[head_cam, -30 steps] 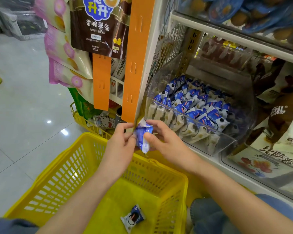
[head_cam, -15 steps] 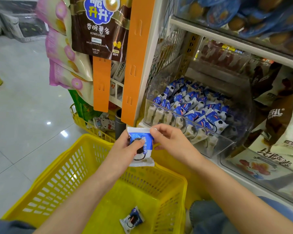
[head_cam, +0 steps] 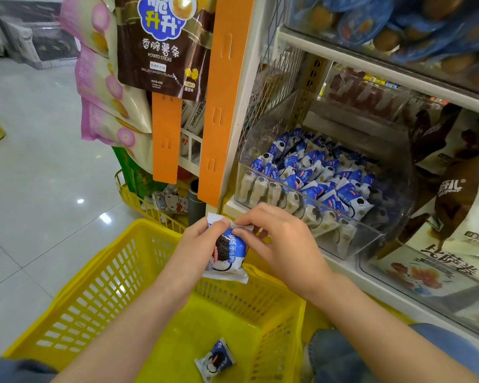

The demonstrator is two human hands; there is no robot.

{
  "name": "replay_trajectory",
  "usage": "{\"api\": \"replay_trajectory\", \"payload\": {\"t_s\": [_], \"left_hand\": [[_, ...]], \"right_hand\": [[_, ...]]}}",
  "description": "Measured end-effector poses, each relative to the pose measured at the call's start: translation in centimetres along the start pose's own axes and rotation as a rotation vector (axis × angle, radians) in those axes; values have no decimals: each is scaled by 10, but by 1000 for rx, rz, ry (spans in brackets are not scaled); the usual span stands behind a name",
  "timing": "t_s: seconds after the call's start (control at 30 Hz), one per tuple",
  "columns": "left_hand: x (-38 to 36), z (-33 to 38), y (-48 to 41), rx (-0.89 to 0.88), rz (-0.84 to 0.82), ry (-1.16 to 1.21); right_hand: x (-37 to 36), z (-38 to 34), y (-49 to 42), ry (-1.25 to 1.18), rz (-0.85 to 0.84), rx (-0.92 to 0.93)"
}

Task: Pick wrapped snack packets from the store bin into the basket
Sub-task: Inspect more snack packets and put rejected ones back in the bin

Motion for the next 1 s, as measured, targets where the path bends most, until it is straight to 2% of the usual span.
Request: {"api": "replay_trajectory", "payload": {"t_s": [0.1, 0.23, 0.3, 0.37, 0.47, 0.53, 0.6, 0.67, 0.83, 1.0], "left_hand": [[0, -1, -2, -1, -46, -35], [0, 6, 0, -74, -41, 75], [4, 10, 0, -114, 34, 64], [11, 12, -1, -160, 129, 11], [18, 18, 0, -321, 233, -259], [17, 21, 4, -436, 253, -511], [12, 19, 6, -494, 215, -618], [8, 15, 7, -505, 178, -631], [8, 13, 1, -403, 153, -496], [8, 13, 0, -312, 73, -338]], "right_hand": [[5, 9, -2, -192, 109, -165], [5, 29, -4, -665, 233, -628], [1, 32, -4, -846, 171, -768], [-4, 30, -2, -843, -25, -798], [-13, 28, 5, -525, -324, -731], [-16, 26, 8, -302, -347, -608], [-15, 16, 6, -264, -262, -455], [-13, 9, 5, -290, -167, -334], [-5, 6, 1, -207, -63, -229], [0, -2, 2, 55, -25, -7]]}}
Point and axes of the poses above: each hand's wrist, its own y-axis away from the middle knuckle, its own x-axis out of the back of the hand, z = x × y, the point moved 4 cm from there along -y, towards the middle knuckle, and after that the axes turned 3 degrees about x, right-handed, at the moved point
